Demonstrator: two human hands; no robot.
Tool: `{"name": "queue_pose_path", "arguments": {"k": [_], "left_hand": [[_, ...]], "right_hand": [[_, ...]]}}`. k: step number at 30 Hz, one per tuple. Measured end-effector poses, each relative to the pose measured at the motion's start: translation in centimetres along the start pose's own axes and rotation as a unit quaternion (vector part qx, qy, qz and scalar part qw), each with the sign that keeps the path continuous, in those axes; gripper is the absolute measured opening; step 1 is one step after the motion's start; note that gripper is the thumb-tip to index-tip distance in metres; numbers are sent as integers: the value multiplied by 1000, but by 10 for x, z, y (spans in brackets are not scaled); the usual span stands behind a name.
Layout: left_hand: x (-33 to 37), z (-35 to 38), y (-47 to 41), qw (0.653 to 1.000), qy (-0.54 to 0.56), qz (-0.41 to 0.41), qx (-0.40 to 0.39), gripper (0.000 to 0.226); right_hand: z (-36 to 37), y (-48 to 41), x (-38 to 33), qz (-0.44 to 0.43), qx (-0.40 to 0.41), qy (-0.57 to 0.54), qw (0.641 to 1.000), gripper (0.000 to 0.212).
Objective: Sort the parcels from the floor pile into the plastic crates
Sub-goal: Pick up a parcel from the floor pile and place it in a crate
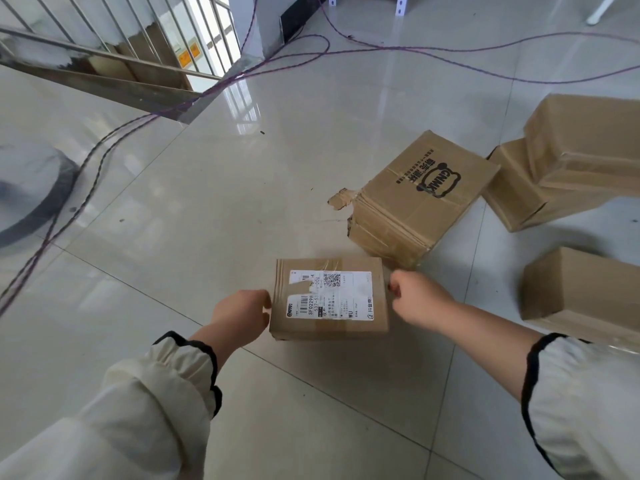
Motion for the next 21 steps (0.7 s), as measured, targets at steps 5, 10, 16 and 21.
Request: {"name": "queue_pose_path", "arguments": {"k": [5, 10, 16, 21], "left_hand": [[2, 18, 7, 977, 69, 44, -198, 41], [5, 20, 4, 986, 118, 40, -115, 38], [-4, 10, -8, 995, 87, 2, -56, 30], [11, -4, -12, 1000, 14, -14, 23, 30]], "right_hand": [[-12, -5, -17, -56, 41, -75, 995, 63], [-7, -5, -24, -100, 2, -27, 995, 63], [-8, 2, -8, -65, 13, -58, 996, 41], [11, 22, -7, -77, -148, -17, 986, 27]]}}
Point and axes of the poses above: each hand's wrist, its own y-axis away from the middle knuckle, its own z-axis out of the palm, x = y × z, the point moved 2 cm from there along -y, towards the middle knuckle, and after that the axes turned 7 degrees about -y, right-handed, at the moved point
